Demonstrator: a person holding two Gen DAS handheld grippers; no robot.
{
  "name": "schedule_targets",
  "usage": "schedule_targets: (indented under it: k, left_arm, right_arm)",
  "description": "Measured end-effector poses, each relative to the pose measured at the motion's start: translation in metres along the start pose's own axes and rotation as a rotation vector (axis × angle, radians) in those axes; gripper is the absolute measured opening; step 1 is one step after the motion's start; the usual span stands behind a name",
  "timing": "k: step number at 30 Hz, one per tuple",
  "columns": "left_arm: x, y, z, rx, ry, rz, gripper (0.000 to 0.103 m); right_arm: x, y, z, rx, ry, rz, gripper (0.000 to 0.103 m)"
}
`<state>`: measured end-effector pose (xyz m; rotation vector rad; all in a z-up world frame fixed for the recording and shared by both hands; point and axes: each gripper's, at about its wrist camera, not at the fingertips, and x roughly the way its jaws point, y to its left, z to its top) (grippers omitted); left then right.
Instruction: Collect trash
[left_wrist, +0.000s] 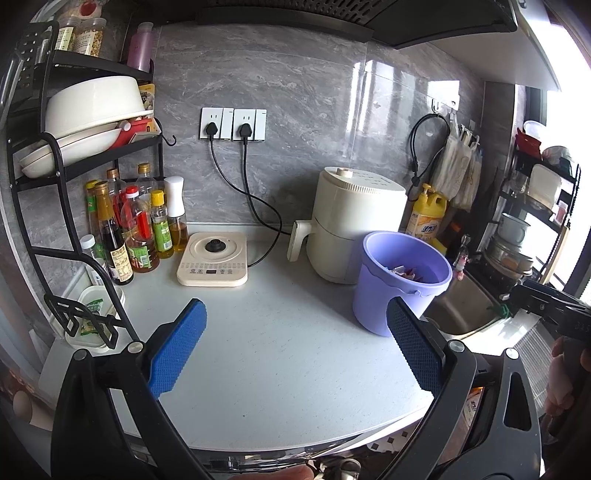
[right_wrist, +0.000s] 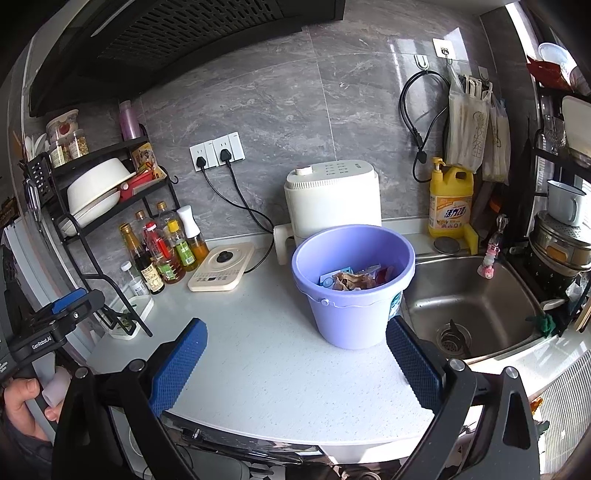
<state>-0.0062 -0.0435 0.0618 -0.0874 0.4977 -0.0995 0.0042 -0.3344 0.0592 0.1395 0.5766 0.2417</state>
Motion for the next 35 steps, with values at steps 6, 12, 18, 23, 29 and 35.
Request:
schedule_targets:
  k: [6,12,18,23,29,35]
  left_arm:
    - [0.004,-0.002,-0.001,0.000,0.007,-0.007,0.097]
    - [0.006,-0.001,0.000,0.000,0.007,-0.007,0.097]
    - [0.009,-0.002,0.000,0.012,0.008,-0.014,0.097]
    - [0.015,-0.005,0.000,0.019,0.012,-0.033,0.097]
    - [0.025,-0.008,0.003,0.017,0.014,-0.049,0.097]
    - [0.043,-0.005,0.007,-0.004,0.027,-0.042,0.097]
  right_arm:
    - [0.002,-0.001,0.002,-0.006,0.003,-0.001,0.095]
    - [0.005,-0.002,0.003,-0.002,0.006,0.002,0.095]
    - [0.010,-0.001,0.003,-0.001,0.009,0.003,0.095]
    - [0.015,-0.004,0.000,0.004,0.020,0.002,0.095]
    - [0.022,-0.008,0.002,0.009,0.027,-0.001,0.095]
    - [0.042,-0.009,0.006,-0.014,0.046,0.001,0.095]
